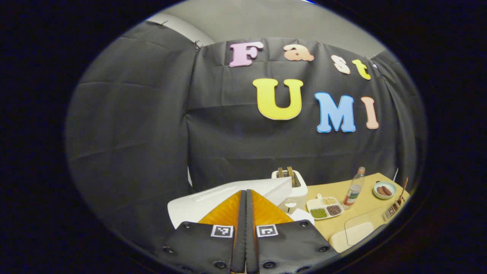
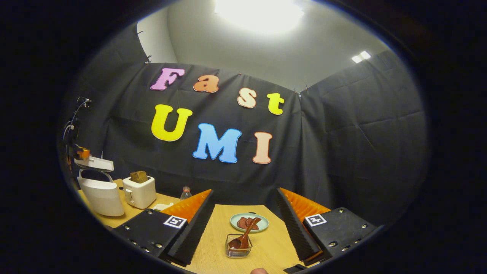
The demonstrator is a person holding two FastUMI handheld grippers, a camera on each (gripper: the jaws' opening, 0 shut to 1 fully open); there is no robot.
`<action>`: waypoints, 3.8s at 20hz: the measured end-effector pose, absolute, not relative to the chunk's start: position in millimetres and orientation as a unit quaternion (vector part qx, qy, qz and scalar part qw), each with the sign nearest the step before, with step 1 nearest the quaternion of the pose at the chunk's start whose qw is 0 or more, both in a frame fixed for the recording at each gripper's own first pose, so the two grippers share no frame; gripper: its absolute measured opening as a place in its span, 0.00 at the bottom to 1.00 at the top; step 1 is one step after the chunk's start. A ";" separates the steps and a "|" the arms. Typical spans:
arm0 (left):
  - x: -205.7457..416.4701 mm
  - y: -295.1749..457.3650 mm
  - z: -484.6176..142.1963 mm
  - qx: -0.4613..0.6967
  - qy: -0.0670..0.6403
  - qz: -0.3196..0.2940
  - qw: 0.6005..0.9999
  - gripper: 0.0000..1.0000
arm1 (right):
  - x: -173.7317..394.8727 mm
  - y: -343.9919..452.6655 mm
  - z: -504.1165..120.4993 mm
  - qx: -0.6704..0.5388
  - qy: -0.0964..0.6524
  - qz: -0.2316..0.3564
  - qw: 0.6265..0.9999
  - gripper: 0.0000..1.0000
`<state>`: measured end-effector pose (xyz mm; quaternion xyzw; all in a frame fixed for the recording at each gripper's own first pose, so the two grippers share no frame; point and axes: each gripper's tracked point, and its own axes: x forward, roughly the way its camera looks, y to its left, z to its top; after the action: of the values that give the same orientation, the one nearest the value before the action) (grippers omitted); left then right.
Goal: Close the left gripper, press the button to open the rice cooker; take a wooden spoon from the chopstick holder with the right hand, scoop a spoonful of rice and pour it into the rice cooker, then put the wooden spoon back into the chopstick holder.
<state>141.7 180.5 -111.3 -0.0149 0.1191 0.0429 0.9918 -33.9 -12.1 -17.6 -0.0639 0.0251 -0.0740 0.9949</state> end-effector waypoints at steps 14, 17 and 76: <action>65.8 114.1 30.6 -0.012 -0.015 0.042 0.999 0.74 | 10.3 -60.8 -44.8 -0.020 0.044 -0.061 0.997 0.97; 56.9 89.8 38.5 0.001 -0.022 0.035 0.999 0.99 | 25.8 -68.5 -60.7 -0.003 0.063 -0.057 0.996 0.97; -12.1 53.0 2.4 -0.005 0.033 0.002 0.999 0.92 | 87.6 -52.0 -183.1 0.086 0.285 -0.006 0.955 0.08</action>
<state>-12.1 53.0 2.4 -0.0046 0.0332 0.0019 0.9994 87.6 -52.0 -183.1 0.0857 0.2847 -0.0060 0.9548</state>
